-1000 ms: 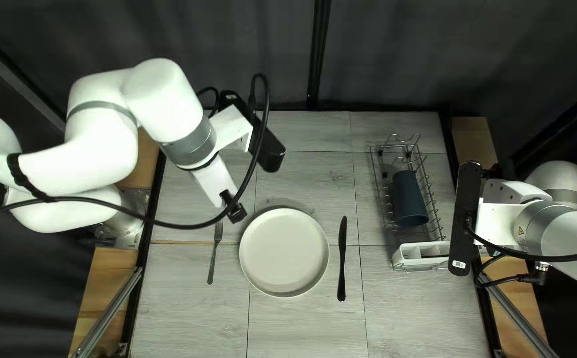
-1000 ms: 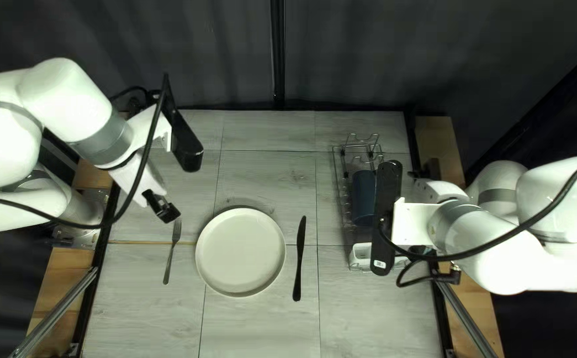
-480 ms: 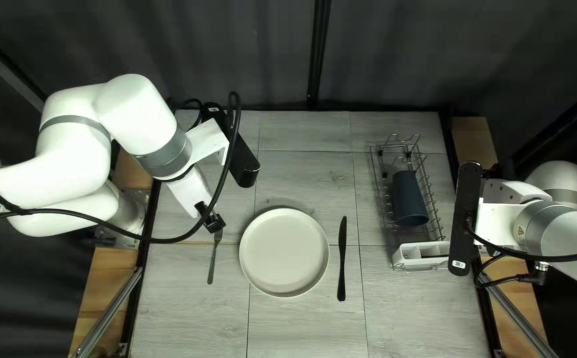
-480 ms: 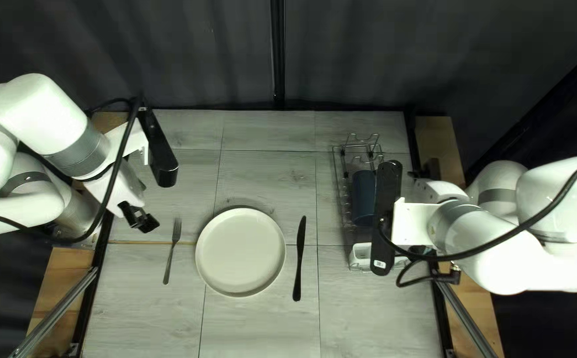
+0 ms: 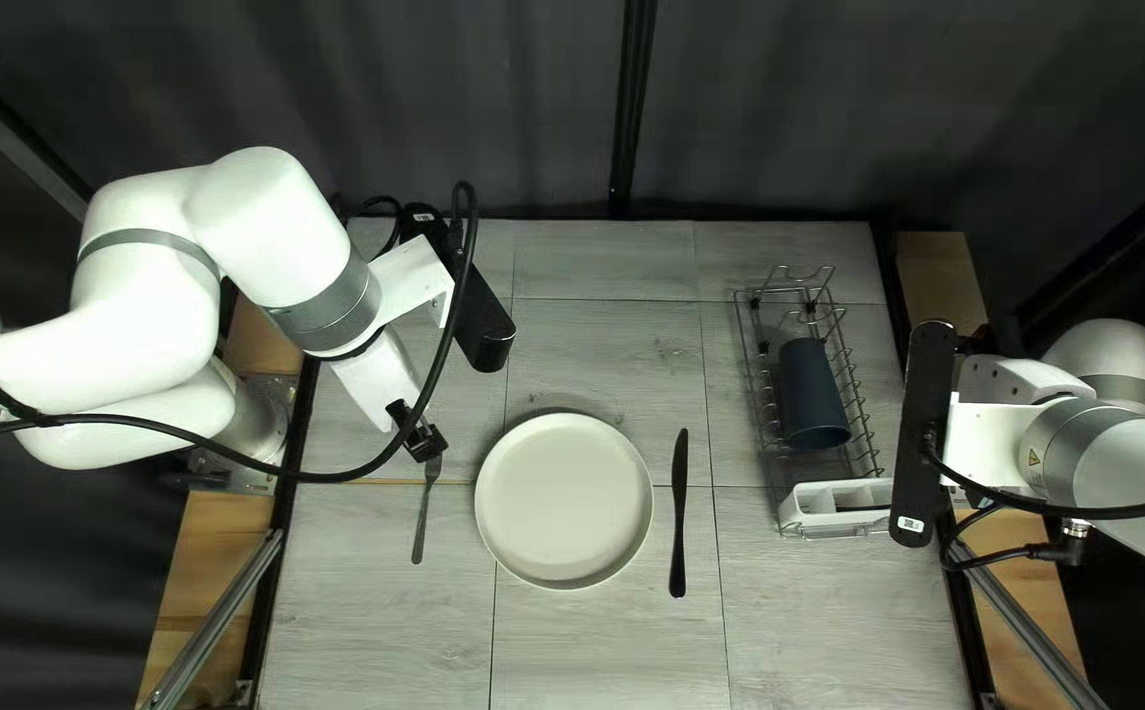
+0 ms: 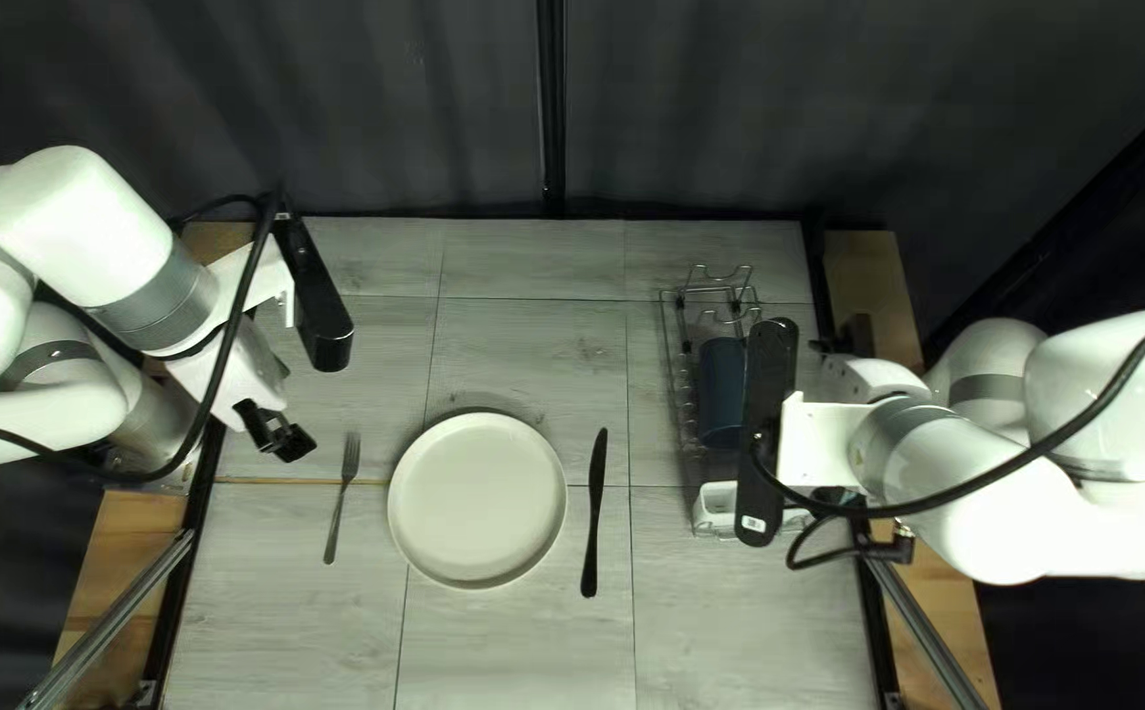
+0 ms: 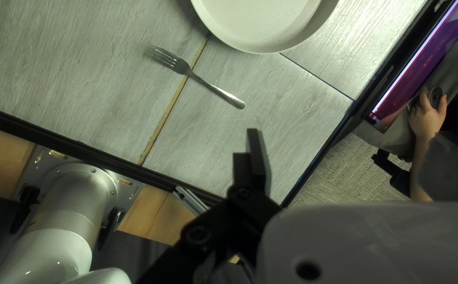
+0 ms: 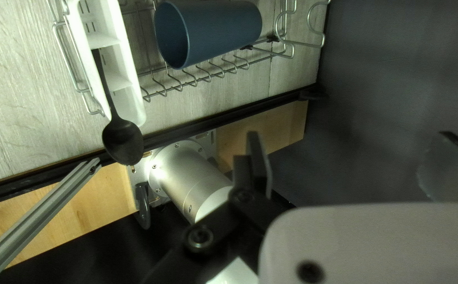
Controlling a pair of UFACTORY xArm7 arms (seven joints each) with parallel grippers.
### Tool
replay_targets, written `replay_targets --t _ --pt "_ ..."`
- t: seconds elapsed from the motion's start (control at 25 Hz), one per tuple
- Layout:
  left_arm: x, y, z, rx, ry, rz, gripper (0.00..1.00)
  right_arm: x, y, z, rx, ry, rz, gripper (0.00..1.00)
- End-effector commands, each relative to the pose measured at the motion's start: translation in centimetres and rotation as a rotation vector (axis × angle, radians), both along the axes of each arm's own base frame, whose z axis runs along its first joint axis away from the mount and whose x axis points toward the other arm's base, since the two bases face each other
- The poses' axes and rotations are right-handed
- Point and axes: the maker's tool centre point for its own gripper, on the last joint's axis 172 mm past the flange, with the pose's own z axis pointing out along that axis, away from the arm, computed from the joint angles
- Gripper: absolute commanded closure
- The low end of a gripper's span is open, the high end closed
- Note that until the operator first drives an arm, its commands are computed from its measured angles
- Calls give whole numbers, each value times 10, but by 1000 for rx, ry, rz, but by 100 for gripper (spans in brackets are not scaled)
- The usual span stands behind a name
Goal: Pick up and place plate onto table. Place down one fork to the left of the plate. Place spoon and knife to the right of the plate. Place cup above the knife and spoon
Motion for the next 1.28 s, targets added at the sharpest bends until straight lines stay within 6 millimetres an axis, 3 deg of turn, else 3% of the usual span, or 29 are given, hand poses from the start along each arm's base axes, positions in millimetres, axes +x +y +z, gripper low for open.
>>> replay_targets --t 0.04,0.28,0.56,0.88,1.0,1.12,1.28 --pt "0 0 0 0 0 0 0 0 0 0 0 0 0 0" --pt "0 0 0 0 0 0 0 0 -3 -2 -17 12 19 0" --pt "0 0 0 0 0 0 0 1 -6 -9 105 106 43 0" --pt "0 0 0 0 0 0 0 -26 31 -45 274 219 46 0" --pt "0 0 0 0 0 0 0 -35 48 -72 315 233 52 0" --pt "0 0 0 0 0 0 0 -43 53 -100 350 236 52 0" --pt "0 0 0 0 0 0 0 -53 58 -122 375 229 13 0"
